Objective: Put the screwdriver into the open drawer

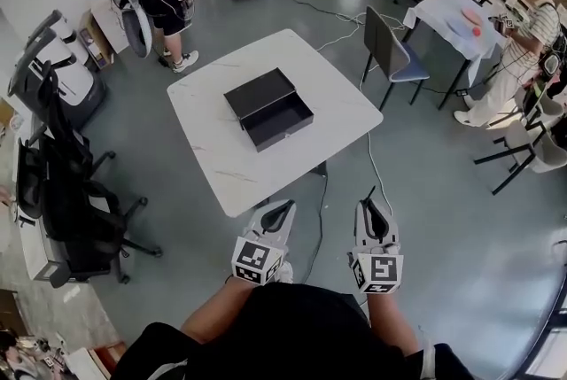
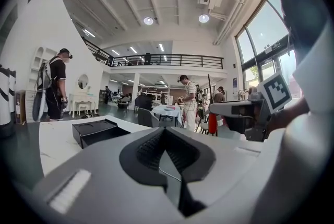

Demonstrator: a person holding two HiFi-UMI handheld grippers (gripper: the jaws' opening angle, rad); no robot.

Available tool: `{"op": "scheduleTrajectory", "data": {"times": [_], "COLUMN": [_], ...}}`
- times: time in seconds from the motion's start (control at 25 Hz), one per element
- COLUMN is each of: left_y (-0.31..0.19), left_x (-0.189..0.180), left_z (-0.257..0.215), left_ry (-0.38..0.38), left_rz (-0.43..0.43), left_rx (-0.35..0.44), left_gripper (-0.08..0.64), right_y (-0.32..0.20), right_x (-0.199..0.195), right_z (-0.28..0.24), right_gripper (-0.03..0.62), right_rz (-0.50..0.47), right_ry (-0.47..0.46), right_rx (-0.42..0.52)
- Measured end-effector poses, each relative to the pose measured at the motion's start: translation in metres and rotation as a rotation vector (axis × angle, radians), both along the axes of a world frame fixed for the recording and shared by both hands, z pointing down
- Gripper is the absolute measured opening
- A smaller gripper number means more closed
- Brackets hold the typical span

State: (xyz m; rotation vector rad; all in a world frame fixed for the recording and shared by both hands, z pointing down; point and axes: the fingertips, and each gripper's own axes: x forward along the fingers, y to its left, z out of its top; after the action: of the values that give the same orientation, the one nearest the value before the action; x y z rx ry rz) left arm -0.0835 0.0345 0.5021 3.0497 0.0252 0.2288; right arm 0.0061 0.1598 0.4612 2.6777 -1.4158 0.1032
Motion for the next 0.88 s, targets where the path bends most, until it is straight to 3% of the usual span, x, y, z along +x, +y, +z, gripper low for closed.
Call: {"op": "scheduleTrajectory", "data": {"times": [0.48, 0.76, 0.88], "left_y": [-0.027, -0.025, -0.027], "left_x": [0.018, 0.068, 0.088], "left_z": [-0.001, -0.004, 0.002], "left_ry": [-0.028, -0.039, -0.056], "left_rz": [0.026, -0.044, -0.089], "left_rx": [0.035, 0.043, 0.044], "left_gripper": [0.008, 0.008, 0.008], "right_y": [-0.019, -0.024, -0.027], "right_x": [0.028, 0.081, 0.104], "right_z": [-0.004, -0.008, -0.008], "right_gripper": [0.058, 0.058, 0.058], "right_rz": [0.021, -0.059, -0.095], "right_ry": [-0.013, -0.005, -0.059], "right_rx": [0.026, 0.020, 0.064]}}
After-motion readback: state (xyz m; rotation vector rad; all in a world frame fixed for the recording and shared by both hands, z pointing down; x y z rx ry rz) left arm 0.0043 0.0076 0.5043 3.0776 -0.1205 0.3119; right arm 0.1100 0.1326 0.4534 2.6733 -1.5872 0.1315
